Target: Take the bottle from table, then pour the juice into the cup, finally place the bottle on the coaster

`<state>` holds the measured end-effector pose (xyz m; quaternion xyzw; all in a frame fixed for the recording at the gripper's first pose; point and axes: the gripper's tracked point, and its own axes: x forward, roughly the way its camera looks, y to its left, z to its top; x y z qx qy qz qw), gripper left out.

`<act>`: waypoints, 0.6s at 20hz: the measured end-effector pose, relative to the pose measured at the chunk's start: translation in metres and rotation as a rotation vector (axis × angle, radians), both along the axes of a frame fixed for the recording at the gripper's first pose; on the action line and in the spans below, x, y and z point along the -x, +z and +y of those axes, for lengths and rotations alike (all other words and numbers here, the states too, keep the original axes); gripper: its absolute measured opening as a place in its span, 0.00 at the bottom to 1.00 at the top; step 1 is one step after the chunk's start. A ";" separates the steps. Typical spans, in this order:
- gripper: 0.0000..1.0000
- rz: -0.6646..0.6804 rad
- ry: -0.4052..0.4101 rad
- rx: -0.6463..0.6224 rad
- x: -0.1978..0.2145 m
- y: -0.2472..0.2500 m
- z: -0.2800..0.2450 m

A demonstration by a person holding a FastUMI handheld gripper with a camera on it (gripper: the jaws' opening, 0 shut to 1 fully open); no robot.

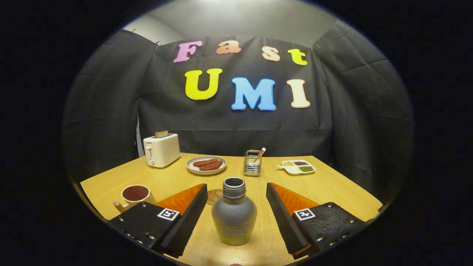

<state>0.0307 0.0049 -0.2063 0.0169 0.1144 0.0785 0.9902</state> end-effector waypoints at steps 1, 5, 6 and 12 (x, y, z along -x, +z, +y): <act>0.97 0.009 -0.003 0.001 0.000 -0.005 -0.001; 0.97 0.042 0.000 -0.002 0.000 -0.021 -0.001; 0.97 0.052 0.004 0.004 0.000 -0.027 0.000; 0.97 0.106 0.030 0.039 0.001 -0.053 0.004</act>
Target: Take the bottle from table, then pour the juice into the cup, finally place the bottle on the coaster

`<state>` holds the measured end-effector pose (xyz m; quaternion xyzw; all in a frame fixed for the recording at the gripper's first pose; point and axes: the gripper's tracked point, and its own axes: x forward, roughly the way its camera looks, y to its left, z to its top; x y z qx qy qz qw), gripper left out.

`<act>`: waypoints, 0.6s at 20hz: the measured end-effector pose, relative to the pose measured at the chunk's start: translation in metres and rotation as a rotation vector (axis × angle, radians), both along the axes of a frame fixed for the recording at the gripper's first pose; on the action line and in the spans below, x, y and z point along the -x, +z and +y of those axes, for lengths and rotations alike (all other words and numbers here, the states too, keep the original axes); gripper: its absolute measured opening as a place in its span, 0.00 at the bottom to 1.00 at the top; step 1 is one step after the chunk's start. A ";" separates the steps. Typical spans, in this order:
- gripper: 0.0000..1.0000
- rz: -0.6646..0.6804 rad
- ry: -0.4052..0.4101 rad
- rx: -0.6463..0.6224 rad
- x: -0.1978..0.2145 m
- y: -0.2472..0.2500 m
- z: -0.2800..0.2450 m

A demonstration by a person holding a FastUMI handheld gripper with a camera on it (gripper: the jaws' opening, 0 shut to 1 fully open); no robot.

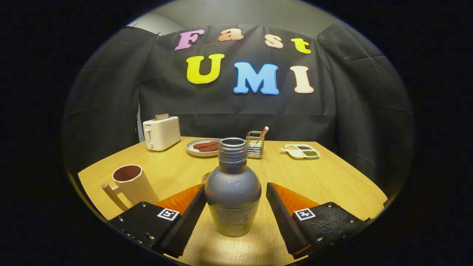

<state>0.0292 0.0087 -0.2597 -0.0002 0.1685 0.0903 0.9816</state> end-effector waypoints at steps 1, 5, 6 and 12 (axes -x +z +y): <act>0.97 0.010 0.002 0.002 0.001 -0.003 0.001; 0.97 0.059 0.005 -0.035 0.002 -0.023 0.003; 0.98 0.077 -0.007 -0.032 0.003 -0.029 0.000; 0.94 0.128 -0.004 -0.035 0.004 -0.041 0.004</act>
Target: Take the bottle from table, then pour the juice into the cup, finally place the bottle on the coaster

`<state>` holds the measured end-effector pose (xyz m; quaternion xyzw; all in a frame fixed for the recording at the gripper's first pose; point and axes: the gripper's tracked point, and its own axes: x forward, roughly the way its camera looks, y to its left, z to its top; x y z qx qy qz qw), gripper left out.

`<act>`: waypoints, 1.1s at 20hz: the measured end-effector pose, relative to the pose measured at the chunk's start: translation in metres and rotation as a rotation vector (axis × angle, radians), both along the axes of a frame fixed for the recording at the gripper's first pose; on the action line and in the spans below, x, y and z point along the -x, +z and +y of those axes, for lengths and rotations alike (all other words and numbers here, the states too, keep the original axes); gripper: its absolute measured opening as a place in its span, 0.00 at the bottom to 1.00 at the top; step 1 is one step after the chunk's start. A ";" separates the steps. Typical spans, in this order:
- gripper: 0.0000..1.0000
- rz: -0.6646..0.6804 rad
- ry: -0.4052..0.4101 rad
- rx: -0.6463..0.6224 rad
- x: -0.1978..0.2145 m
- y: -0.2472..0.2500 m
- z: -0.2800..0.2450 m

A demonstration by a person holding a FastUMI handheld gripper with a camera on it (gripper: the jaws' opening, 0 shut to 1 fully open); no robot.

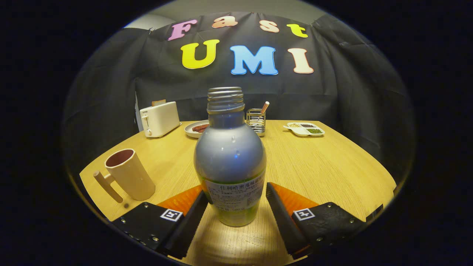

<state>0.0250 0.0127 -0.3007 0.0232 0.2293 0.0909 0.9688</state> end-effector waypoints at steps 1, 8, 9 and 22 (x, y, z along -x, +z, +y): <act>0.83 0.001 -0.002 0.009 -0.002 0.000 0.000; 0.76 0.033 0.045 0.072 -0.005 0.001 0.004; 0.73 0.044 0.052 0.082 -0.005 0.001 0.003; 0.72 0.033 0.165 0.325 -0.019 0.026 0.023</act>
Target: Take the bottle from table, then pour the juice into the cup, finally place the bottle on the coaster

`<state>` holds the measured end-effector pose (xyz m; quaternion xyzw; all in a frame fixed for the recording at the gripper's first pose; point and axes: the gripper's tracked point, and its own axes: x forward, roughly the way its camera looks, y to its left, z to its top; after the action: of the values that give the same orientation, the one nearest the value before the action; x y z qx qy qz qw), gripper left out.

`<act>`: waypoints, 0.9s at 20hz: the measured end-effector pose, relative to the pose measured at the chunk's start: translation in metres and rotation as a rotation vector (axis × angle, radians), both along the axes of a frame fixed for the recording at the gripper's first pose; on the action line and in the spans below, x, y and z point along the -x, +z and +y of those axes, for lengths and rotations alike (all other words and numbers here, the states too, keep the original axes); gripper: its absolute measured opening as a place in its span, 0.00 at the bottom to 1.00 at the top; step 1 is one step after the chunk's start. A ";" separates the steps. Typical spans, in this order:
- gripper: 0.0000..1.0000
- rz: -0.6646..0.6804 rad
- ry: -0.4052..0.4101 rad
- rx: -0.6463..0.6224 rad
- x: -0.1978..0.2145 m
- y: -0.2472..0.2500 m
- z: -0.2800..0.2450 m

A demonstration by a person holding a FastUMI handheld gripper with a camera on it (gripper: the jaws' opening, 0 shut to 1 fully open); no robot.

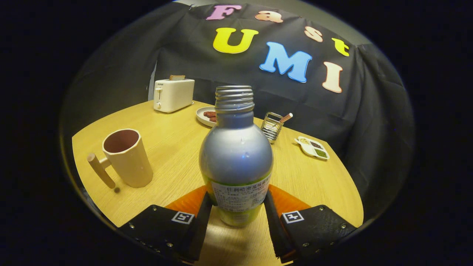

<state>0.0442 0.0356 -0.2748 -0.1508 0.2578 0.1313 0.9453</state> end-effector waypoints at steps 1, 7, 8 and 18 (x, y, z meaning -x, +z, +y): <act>0.72 -0.003 0.013 0.018 0.000 0.003 0.003; 0.72 -0.043 0.081 0.159 -0.007 0.014 0.019; 0.72 -0.044 0.097 0.185 -0.008 0.014 0.024; 0.72 -0.110 0.255 0.448 -0.004 0.022 0.061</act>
<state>0.0485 0.0967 -0.2527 -0.3943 0.2075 0.1806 0.8768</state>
